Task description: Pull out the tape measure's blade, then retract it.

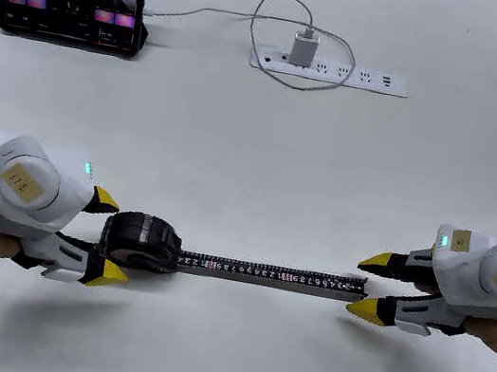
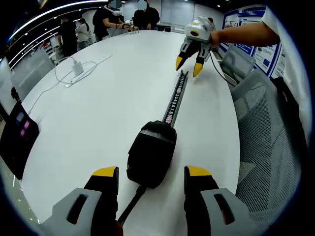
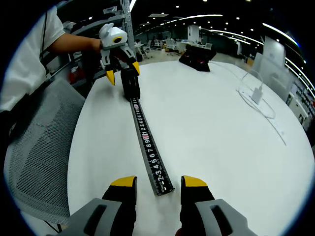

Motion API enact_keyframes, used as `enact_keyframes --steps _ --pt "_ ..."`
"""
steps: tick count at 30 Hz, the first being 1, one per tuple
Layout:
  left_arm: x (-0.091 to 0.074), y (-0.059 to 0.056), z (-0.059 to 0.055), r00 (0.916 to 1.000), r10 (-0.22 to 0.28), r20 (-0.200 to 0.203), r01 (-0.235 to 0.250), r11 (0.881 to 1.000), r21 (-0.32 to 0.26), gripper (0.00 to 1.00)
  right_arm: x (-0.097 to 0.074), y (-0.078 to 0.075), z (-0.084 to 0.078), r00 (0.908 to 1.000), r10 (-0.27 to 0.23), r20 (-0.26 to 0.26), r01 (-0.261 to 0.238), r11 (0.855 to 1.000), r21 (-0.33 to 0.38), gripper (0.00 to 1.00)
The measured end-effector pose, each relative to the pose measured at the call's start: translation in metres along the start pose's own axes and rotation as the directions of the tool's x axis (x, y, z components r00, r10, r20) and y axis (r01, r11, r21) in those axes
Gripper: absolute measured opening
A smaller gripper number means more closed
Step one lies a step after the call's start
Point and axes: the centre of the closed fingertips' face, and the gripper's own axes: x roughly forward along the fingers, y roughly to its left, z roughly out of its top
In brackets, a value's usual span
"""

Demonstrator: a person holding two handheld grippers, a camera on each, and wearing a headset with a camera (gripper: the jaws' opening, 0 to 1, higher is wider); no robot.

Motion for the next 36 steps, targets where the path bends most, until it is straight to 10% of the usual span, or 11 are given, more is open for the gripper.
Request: enact_keyframes --steps 36 --pt "-0.047 -0.007 -0.009 0.9839 0.129 0.123 -0.107 0.979 -0.173 0.63 -0.022 0.008 0.026 0.9798 -0.167 0.109 0.152 0.979 0.136 0.52"
